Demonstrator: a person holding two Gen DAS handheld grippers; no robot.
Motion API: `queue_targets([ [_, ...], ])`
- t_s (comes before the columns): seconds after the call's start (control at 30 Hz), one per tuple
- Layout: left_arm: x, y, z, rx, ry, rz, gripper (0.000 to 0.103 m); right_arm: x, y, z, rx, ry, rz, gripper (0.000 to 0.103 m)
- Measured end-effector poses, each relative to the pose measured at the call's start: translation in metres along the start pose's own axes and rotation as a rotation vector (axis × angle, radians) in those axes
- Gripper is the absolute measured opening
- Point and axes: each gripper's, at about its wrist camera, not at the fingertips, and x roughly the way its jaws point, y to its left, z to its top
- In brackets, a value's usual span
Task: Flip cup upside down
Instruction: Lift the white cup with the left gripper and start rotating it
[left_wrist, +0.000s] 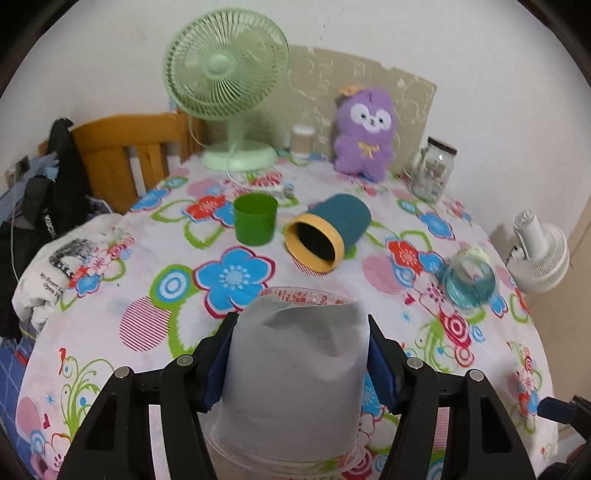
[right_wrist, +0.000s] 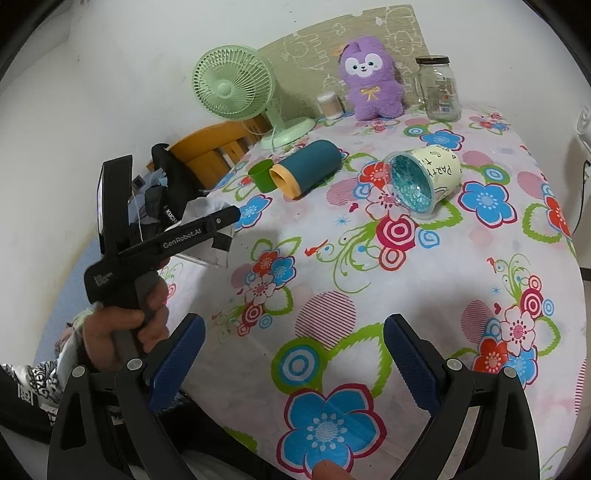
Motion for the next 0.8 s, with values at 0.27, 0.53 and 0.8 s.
queue_targets([
  [0.27, 0.001, -0.001, -0.022, -0.006, 0.004, 0.011, 0.066, 0.002, 0.008, -0.004, -0.019, 0.010, -0.001, 0.098],
  [0.53, -0.002, 0.004, -0.040, -0.032, 0.025, 0.010, 0.066, 0.007, 0.011, -0.008, -0.023, 0.023, 0.005, 0.098],
  [0.8, -0.014, 0.005, -0.030, -0.034, -0.046, 0.006, 0.066, 0.008, 0.017, -0.008, -0.047, 0.028, 0.004, 0.098],
])
